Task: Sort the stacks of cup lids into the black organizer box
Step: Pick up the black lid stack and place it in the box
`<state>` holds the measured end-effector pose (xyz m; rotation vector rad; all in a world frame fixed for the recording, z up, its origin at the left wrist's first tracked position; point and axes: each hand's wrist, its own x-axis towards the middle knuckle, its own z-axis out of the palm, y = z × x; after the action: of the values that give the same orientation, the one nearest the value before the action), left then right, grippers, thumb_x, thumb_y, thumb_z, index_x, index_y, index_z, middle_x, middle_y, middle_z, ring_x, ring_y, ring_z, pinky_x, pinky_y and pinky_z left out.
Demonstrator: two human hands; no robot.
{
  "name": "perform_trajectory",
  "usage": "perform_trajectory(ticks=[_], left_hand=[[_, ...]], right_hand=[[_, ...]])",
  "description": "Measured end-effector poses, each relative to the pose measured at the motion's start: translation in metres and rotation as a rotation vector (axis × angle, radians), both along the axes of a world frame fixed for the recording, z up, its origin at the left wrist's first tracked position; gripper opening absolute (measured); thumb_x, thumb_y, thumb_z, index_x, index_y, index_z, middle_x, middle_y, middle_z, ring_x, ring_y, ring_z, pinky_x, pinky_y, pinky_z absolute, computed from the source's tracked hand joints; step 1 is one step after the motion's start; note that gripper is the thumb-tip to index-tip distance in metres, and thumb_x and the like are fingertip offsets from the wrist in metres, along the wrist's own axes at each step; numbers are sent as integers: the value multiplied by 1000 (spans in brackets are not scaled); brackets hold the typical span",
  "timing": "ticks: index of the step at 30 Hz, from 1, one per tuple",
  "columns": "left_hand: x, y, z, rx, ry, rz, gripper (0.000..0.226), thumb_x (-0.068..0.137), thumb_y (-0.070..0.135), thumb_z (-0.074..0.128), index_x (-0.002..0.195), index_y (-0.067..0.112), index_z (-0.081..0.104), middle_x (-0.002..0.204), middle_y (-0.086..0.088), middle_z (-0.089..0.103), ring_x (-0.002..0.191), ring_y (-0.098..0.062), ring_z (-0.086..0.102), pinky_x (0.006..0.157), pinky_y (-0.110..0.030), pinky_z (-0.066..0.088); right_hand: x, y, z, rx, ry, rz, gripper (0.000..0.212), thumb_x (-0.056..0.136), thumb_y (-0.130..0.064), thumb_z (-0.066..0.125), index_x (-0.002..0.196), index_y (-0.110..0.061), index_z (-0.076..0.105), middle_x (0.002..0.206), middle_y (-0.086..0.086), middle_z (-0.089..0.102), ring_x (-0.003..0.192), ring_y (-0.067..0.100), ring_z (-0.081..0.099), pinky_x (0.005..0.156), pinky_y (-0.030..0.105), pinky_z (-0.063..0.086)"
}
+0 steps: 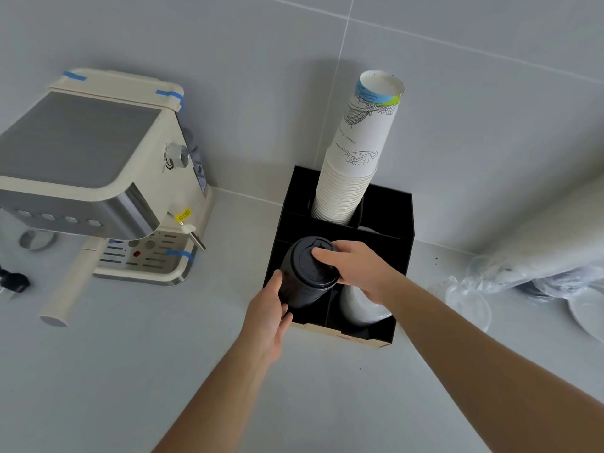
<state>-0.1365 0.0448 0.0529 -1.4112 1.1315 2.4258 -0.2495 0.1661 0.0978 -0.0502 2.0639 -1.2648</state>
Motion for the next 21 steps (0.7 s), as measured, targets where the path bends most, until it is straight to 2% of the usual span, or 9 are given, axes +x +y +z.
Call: perform_trajectory(ticks=[7,12,14,16,17,19,21], left_hand=[[4,1,6,-4,8,0,59,93,42,57,144,15,42,147,-11,44,131,-23,47,106,-38,41],[15,2,13,-18,19,13,60,94,40,56,144,11,40,147,-12,44,113,-18,50,109,-40,40],[22,3,16,-21,31,-1,61,95,40,55,146,10,38,147,-13,44,119,-20,51,109,-41,40],[30,3,19,-29,53,-28,58,97,39,51,147,12,38,146,-14,46,129,-23,49,107,-42,41],[36,4,21,-41,70,-44,56,98,38,50,146,12,40,145,-14,47,130,-24,49,106,-42,42],[44,4,23,-57,102,-55,51,99,37,47,143,11,45,140,-14,53,125,-24,52,105,-42,43],[53,6,24,-63,136,-58,47,100,36,47,138,10,49,134,-13,57,118,-25,56,103,-42,44]], right_hand=[[7,4,9,-3,0,2,23,89,-36,67,106,-22,74,114,8,75,115,29,66,104,48,50],[16,11,24,2,12,3,6,93,-31,65,91,-32,71,119,8,72,123,29,60,108,46,47],[21,17,30,-6,11,-10,13,94,-30,64,102,-24,73,127,17,66,127,36,55,110,48,45],[25,23,35,-20,15,-39,34,94,-29,64,122,-10,67,133,21,60,128,37,53,110,46,45],[29,28,40,-28,17,-52,30,94,-29,64,118,-11,69,133,20,60,128,37,53,110,44,46],[34,34,46,-42,7,-72,10,94,-29,64,99,-25,71,127,16,65,127,36,54,108,41,48],[41,43,51,-78,2,-101,7,95,-28,63,94,-29,69,126,17,66,122,35,59,106,39,50]])
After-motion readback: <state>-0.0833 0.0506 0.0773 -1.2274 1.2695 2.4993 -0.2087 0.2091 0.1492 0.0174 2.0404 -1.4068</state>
